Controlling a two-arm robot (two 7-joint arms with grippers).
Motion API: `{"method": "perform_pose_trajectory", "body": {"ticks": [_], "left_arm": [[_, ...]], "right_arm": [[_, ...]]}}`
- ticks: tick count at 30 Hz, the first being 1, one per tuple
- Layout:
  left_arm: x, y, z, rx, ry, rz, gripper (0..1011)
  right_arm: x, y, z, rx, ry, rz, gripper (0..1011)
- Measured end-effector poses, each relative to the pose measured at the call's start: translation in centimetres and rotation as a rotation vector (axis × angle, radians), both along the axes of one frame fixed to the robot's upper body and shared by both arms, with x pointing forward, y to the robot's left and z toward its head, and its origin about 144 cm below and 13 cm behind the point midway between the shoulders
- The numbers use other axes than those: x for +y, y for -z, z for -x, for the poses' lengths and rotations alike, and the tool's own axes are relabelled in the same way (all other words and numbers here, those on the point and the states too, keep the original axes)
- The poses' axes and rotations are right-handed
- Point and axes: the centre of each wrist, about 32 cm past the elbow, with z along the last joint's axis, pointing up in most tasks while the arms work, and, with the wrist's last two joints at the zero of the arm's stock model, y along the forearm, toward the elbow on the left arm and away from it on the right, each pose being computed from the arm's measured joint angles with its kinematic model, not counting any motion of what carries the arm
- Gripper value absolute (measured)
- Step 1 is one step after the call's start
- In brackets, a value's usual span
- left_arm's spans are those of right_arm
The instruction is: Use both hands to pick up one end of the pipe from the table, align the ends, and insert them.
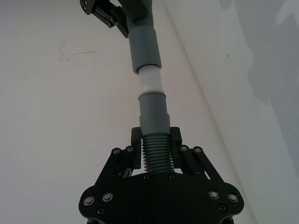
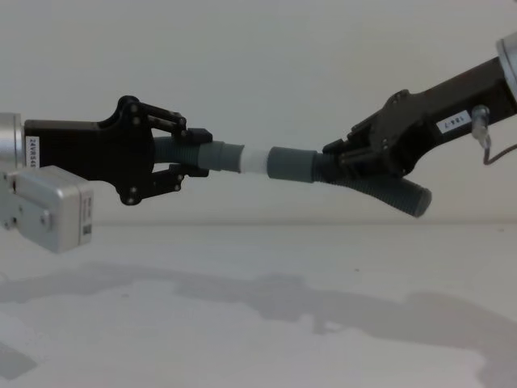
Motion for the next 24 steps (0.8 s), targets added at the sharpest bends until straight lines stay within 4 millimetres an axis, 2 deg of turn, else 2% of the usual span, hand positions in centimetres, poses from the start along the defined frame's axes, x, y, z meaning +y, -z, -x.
{"method": "perform_pose_trajectory", "body": {"ticks": [24], "left_arm": [[-0.01, 0.0, 0.0, 0.0, 0.0, 0.0, 325]], "right_arm": [[0.5, 0.24, -0.13, 0.003, -0.011, -0.02, 204]]}}
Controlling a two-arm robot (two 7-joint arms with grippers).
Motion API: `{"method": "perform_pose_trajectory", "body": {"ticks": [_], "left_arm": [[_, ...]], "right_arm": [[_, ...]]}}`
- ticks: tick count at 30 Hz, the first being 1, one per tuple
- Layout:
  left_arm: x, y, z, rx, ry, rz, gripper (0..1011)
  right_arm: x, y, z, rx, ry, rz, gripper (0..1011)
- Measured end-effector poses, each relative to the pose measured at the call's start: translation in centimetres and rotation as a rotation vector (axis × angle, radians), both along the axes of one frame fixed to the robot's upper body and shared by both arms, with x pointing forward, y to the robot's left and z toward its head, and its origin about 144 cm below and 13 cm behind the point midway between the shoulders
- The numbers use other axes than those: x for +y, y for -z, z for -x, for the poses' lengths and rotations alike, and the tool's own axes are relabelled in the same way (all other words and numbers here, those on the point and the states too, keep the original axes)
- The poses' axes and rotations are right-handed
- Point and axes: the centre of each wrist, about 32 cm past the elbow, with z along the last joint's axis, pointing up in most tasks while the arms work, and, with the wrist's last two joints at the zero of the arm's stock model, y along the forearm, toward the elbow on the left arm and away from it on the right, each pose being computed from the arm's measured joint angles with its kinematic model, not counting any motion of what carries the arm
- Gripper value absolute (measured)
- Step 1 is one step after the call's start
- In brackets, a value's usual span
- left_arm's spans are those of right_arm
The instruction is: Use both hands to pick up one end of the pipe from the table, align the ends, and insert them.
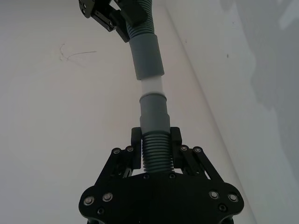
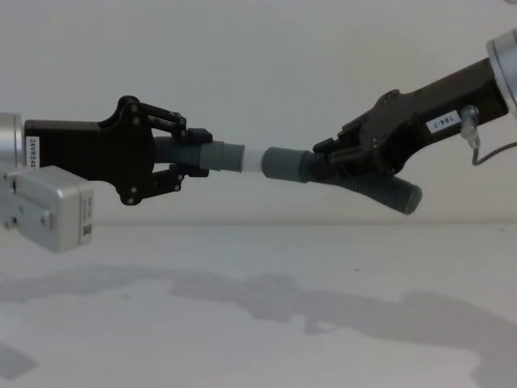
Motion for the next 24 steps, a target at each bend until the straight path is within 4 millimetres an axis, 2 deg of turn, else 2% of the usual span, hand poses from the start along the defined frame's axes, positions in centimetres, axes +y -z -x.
{"method": "perform_pose_trajectory", "body": {"ticks": [24], "left_arm": [[0.0, 0.0, 0.0, 0.0, 0.0, 0.0, 325]], "right_arm": [[0.08, 0.02, -0.03, 0.001, -0.002, -0.004, 204]]}}
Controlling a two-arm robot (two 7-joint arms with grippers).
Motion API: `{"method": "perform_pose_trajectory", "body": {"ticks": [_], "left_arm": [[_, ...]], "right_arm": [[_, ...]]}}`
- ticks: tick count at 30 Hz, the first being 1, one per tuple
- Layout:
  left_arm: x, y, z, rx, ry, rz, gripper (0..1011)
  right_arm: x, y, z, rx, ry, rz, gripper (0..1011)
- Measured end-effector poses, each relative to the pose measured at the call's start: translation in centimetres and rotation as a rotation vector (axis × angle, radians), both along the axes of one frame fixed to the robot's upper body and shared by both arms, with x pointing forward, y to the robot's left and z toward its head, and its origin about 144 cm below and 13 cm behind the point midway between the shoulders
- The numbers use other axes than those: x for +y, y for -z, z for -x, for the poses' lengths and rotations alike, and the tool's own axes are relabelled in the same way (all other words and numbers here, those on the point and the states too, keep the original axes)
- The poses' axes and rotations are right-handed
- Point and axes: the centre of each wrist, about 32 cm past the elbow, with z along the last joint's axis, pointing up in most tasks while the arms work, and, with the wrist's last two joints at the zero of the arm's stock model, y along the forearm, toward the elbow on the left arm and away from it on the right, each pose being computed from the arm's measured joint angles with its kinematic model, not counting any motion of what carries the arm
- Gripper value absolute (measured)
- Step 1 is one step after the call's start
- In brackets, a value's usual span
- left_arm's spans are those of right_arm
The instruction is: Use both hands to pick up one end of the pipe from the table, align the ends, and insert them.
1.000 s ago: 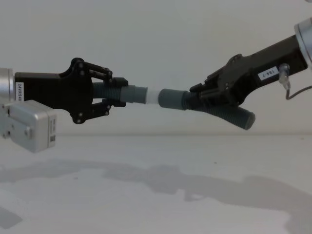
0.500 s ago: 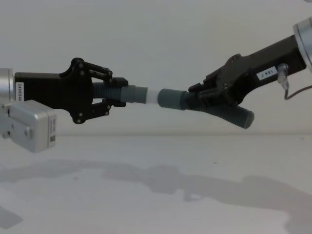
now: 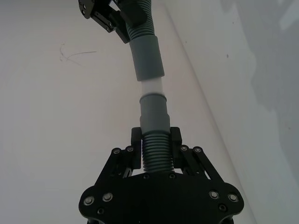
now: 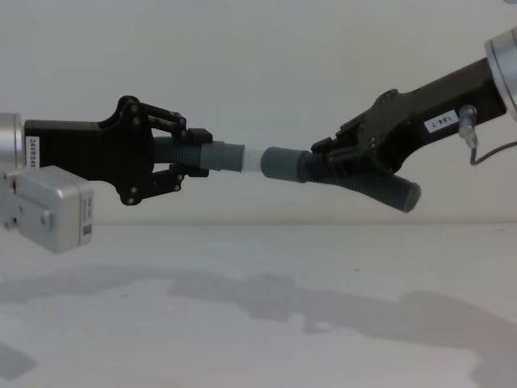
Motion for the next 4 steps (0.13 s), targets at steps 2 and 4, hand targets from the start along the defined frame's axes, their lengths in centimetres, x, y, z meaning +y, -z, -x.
{"method": "perform_pose_trajectory", "body": {"ticks": [2, 4], "left_arm": [[0.0, 0.0, 0.0, 0.0, 0.0, 0.0, 325], [0.0, 0.0, 0.0, 0.0, 0.0, 0.0, 325]], "right_arm": [[0.0, 0.0, 0.0, 0.0, 0.0, 0.0, 204], [0.0, 0.0, 0.0, 0.0, 0.0, 0.0, 204]]}}
